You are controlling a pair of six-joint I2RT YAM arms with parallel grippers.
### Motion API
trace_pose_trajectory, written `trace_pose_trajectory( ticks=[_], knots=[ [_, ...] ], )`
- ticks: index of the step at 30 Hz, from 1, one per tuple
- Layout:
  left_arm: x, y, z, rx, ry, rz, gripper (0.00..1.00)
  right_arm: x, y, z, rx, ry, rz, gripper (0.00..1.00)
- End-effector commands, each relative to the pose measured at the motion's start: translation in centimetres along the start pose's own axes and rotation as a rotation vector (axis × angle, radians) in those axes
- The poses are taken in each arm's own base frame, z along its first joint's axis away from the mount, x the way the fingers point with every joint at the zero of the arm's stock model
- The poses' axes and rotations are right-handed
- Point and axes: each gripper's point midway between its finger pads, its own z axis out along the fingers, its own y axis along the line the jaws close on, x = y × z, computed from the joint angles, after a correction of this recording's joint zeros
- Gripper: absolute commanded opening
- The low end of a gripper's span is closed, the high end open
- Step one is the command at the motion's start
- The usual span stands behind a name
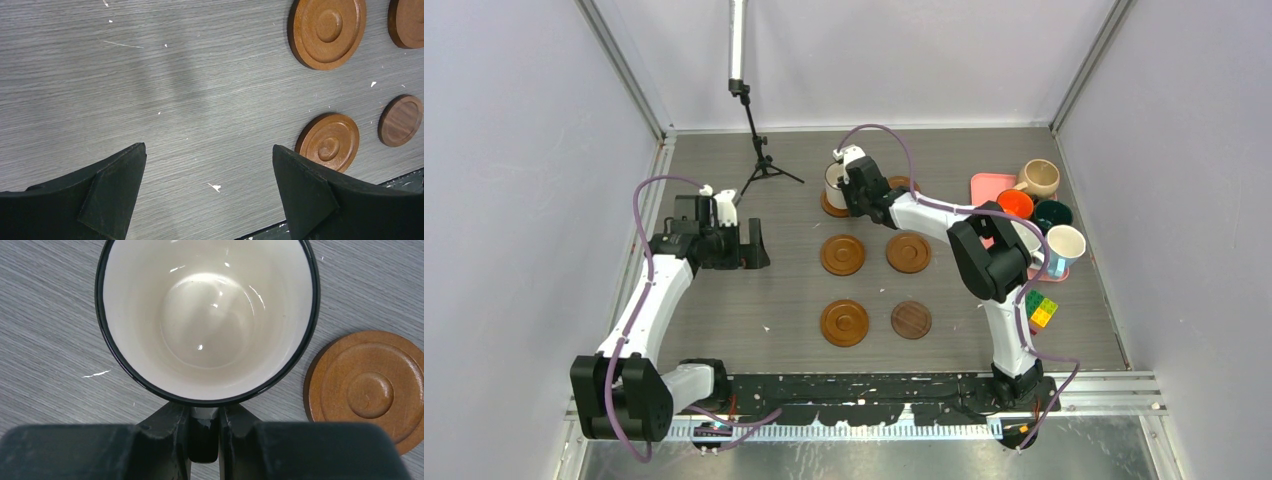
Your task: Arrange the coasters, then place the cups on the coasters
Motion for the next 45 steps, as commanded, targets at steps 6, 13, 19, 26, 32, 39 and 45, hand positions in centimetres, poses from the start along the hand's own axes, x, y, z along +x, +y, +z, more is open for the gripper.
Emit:
trace_pose_trajectory(
  ticks=[6,13,19,26,32,39,45],
  knots=[
    [-1.4,-0.4,-0.6,0.022,-0.035,0.024,1.00,-5.3,0.5,-1.8,-0.005,-0.140,0.036,0.41],
    [-1.7,-0.4,-0.7,0.018,-0.044,0.031,1.00,-5.2,0.8,-2.5,-0.024,-0.125,0.031,0.57],
    [-1.4,-1.2,-0.8,0.072,0.011,0.085,1.00,-6.1,0.3,-5.5,-0.062,-0.122,0.008,0.76],
    [-2.0,-0.8,-0.8,0.079,0.048,0.191,1.00,-7.3,-1.7,-11.8,-0.197,-0.079,0.014,0.82],
    [-3.2,-1.1,-0.3,0.091,0.030,0.233,1.00,-8.7,-7.8,-15.8,-0.214,-0.024,0.152,0.83],
    [-3.8,-1.1,0.3,0.099,0.021,0.254,1.00,-7.5,-18.1,-21.9,-0.030,0.019,0.323,0.83],
    [-4.2,-1.0,0.6,0.099,0.025,0.247,1.00,-3.3,-27.6,-26.9,0.207,0.060,0.514,0.81]
  ],
)
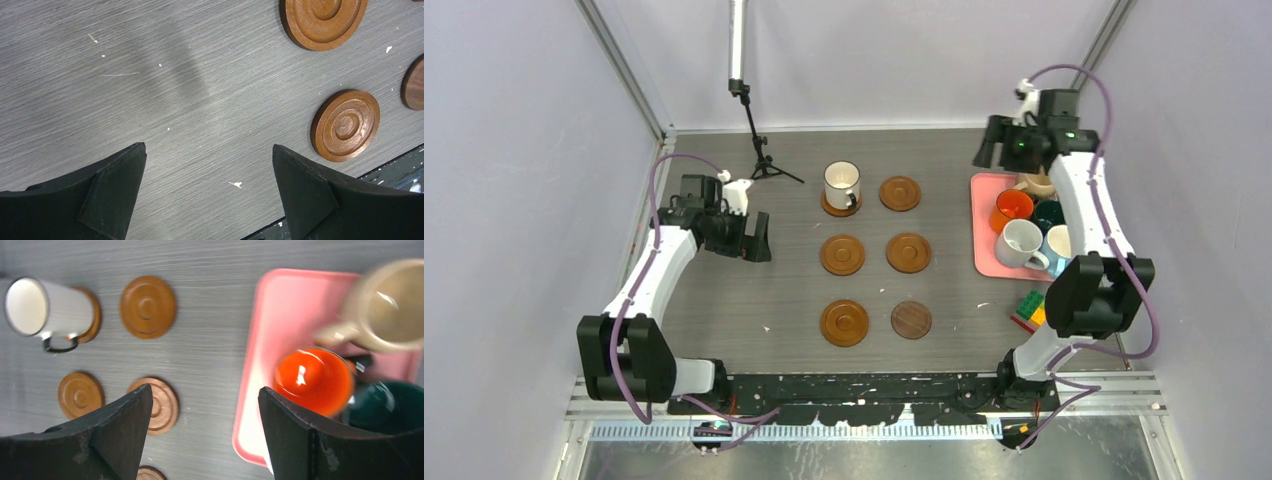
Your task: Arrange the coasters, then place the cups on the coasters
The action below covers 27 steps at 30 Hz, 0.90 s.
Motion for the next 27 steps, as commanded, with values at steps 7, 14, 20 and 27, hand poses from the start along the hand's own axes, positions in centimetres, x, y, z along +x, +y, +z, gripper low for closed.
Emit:
trace_pose_trajectory(
  ticks=[7,14,20,27],
  knots=[
    [-2.1,-0.2,-0.3,0.007,-0.073,0.028,1.00,0.8,-12.5,-5.7,0.414,-0.043,0.388,0.73],
    [-2.2,-0.1,-0.5,-0.003,-0.073,0.030,1.00,-0.1,-15.0,-2.7,0.496,-0.068,0.531,0.54],
    [-2.2,0.1,-0.6,-0.017,-0.077,0.030,1.00,0.9,-16.3,-0.2,0.543,-0.014,0.556,0.52],
    [-2.1,0.3,-0.6,-0.033,-0.081,0.029,1.00,1.8,-16.5,1.8,0.566,0.026,0.533,0.50]
  ],
)
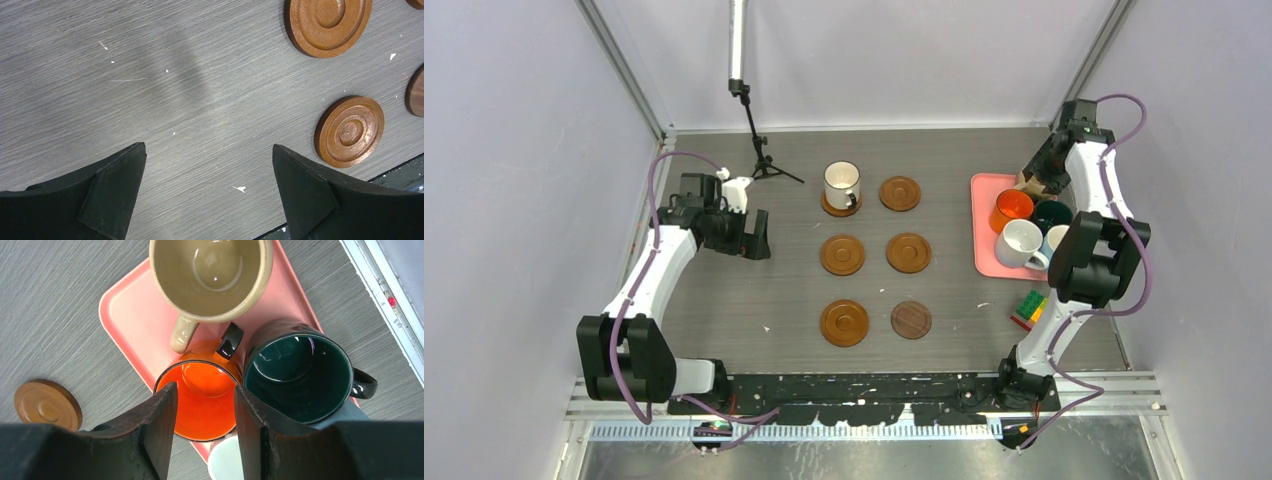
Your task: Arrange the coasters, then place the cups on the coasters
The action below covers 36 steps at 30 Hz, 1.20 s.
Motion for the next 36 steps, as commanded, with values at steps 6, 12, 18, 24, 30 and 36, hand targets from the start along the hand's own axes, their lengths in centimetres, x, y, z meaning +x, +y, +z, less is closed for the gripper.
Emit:
trace_pose_trajectory(
  ticks=[6,12,18,24,30,36],
  knots=[
    [-1.6,0.2,-0.8,-0.026,-0.067,0.025,1.00,-1.9,1.5,1.0,0.020,-0.069,-0.002,0.49],
    [-2.2,0.7,-1.1,-0.056,-0.076,0.056,1.00,-1.9,1.8,2.2,0.038,-0.064,-0.005,0.44],
    [-2.1,0.9,-1.2,-0.064,-0.071,0.061,1.00,-1.6,2.0,3.5,0.050,-0.051,-0.022,0.41],
    [-2.1,0.7,-1.3,-0.064,-0.083,0.055,1.00,-1.8,2.0,4.7,0.063,-0.051,-0.035,0.41],
    [-2.1,0.9,-1.2,-0.069,-0.080,0.051,1.00,-1.7,2.3,5.9,0.068,-0.043,-0.046,0.40],
    [-2.1,1.0,-1.2,-0.075,-0.073,0.045,1.00,-1.4,2.2,7.0,0.080,-0.028,-0.049,0.40]
  ],
)
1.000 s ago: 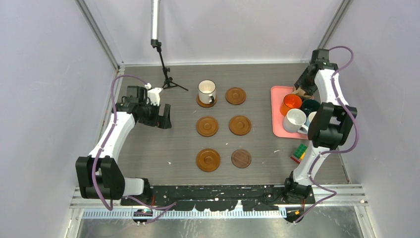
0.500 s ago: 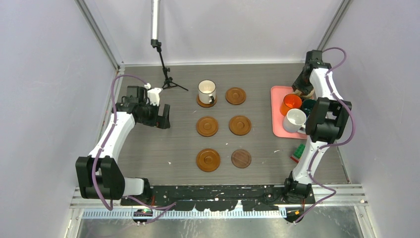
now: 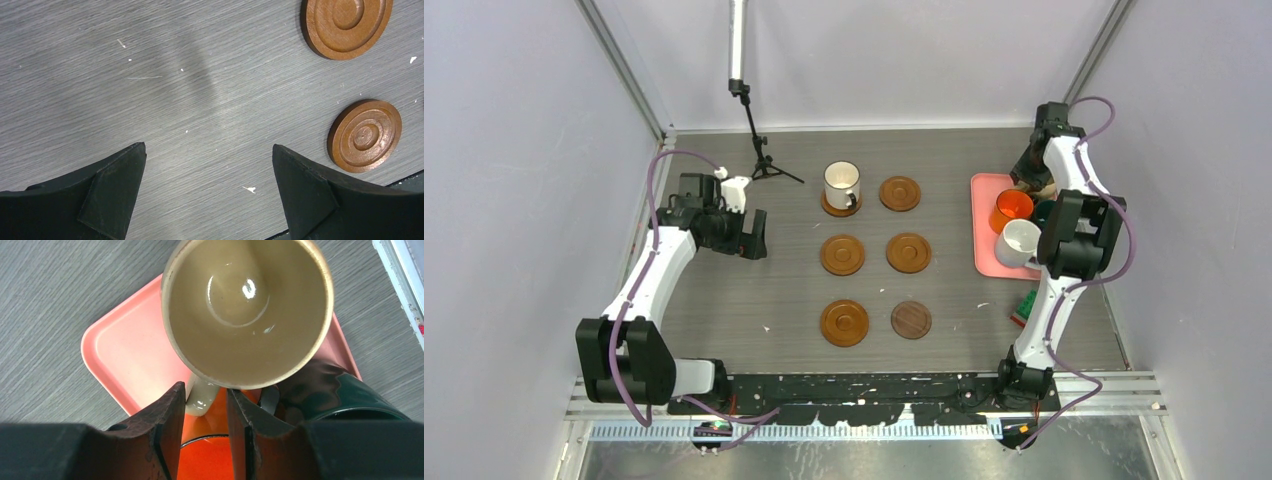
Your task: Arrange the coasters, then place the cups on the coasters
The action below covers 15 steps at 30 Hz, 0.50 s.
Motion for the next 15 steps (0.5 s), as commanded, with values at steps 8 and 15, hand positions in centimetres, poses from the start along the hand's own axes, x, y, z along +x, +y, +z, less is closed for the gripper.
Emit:
trace_pose_trajectory(
  ticks=[8,15],
  knots=[
    [-2.0,0.5,-0.8,-0.036,-0.064,0.026,1.00,-1.0,1.0,1.0,-0.015,-0.025,0.007,0.38],
    [-2.3,0.6,-0.6,-0.034,-0.062,0.020,1.00,-0.6,0.7,1.6,0.001,-0.013,0.006,0.36]
  ],
)
